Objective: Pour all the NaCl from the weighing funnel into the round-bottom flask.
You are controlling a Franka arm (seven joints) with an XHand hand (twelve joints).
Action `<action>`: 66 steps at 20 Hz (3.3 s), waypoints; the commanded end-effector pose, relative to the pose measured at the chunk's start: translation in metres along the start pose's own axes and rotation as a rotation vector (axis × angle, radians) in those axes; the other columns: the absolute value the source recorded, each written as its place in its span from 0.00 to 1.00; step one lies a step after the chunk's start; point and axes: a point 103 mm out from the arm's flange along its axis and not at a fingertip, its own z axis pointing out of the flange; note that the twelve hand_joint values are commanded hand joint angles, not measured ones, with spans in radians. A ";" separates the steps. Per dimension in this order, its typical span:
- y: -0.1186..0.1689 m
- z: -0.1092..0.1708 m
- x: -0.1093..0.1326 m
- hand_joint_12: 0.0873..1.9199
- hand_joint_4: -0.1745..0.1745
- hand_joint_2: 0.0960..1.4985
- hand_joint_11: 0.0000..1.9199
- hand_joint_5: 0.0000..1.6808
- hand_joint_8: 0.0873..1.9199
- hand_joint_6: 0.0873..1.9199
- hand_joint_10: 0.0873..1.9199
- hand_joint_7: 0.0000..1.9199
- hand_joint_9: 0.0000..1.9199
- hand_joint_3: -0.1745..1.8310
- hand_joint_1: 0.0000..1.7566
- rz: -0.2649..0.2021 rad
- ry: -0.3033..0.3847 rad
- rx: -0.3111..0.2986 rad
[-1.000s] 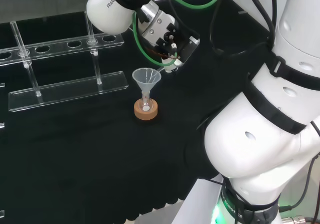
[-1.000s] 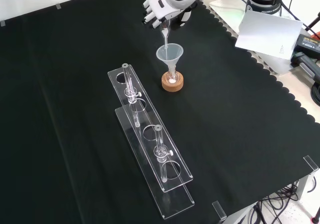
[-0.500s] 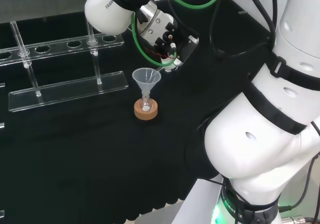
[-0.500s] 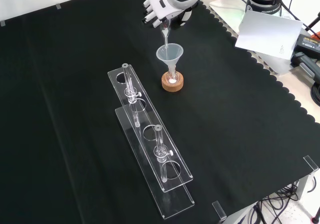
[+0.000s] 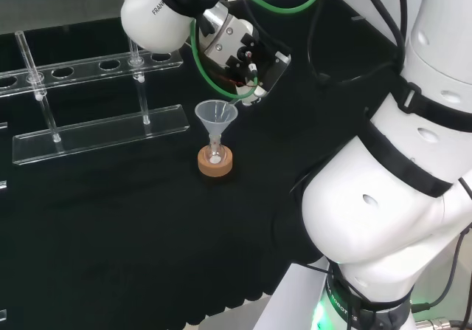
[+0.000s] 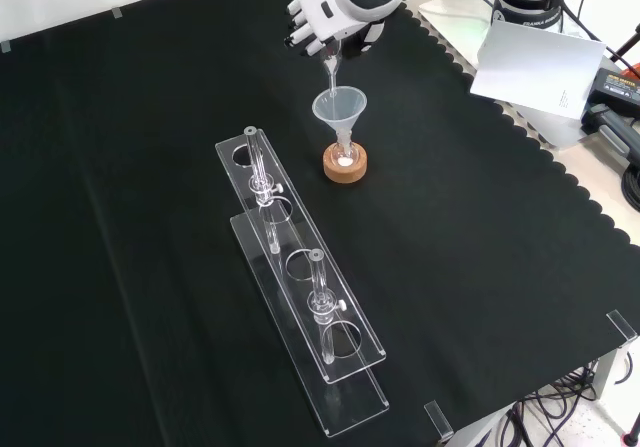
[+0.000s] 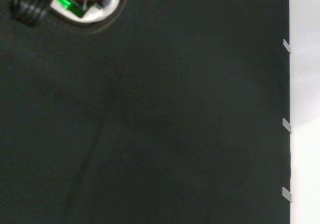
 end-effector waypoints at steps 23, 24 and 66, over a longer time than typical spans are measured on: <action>0.000 -0.007 0.004 0.48 1.00 0.39 0.49 0.78 0.30 0.28 0.08 0.31 0.52 0.42 0.64 0.008 -0.077 -0.020; 0.000 -0.008 0.004 0.48 1.00 0.39 0.49 0.78 0.30 0.28 0.08 0.31 0.52 0.42 0.64 0.009 -0.082 -0.020; -0.004 -0.015 0.006 0.48 1.00 0.39 0.49 0.78 0.30 0.29 0.08 0.31 0.52 0.42 0.64 0.008 -0.158 -0.068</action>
